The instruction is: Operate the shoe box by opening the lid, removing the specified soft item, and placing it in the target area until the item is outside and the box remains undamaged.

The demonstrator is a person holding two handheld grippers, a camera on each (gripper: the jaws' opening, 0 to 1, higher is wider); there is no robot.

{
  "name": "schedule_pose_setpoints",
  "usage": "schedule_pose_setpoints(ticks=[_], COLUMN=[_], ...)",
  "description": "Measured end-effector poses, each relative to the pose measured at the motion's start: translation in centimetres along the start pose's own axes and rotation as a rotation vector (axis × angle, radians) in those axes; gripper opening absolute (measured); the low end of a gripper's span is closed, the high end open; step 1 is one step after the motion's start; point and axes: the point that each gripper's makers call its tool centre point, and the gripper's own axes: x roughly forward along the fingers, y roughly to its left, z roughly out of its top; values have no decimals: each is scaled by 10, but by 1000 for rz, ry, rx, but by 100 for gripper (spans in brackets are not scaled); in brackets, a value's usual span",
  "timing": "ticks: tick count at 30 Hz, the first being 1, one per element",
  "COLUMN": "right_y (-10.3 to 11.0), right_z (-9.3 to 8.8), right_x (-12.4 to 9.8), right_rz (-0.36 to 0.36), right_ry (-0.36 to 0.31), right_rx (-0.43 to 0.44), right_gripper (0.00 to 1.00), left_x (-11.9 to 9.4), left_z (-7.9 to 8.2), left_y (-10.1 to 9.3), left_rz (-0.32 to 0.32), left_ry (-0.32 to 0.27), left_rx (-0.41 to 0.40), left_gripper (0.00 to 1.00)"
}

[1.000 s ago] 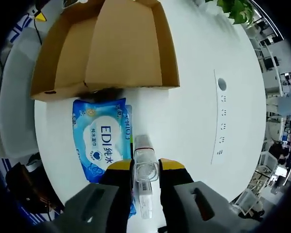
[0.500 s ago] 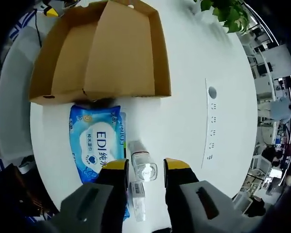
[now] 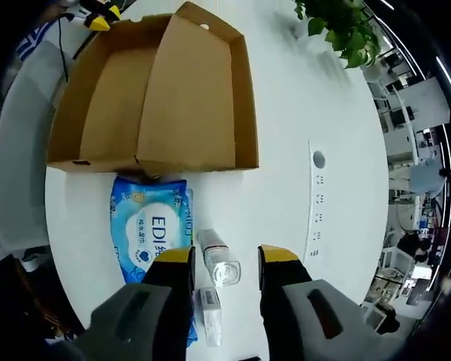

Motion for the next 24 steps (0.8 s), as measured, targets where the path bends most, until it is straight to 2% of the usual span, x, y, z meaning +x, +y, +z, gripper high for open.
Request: schedule_pose_setpoints(ticks=[6, 11, 18, 24], right_y=[-2, -7, -7, -8], right_z=[11, 26, 57, 62], right_x=[-6, -4, 9, 29], right_rz=[-3, -4, 42, 41], right_ry=[-47, -103, -221, -215], right_rx=[48, 135, 387, 545], right_gripper=[30, 29, 29, 28], left_x=[3, 6, 6, 6], left_z=[-3, -4, -5, -5], left_y=[0, -1, -1, -2], left_rz=[0, 2, 2, 15], left_ry=[-2, -3, 1, 6], left_rx=[-62, -98, -158, -148], left_gripper=[11, 7, 6, 6])
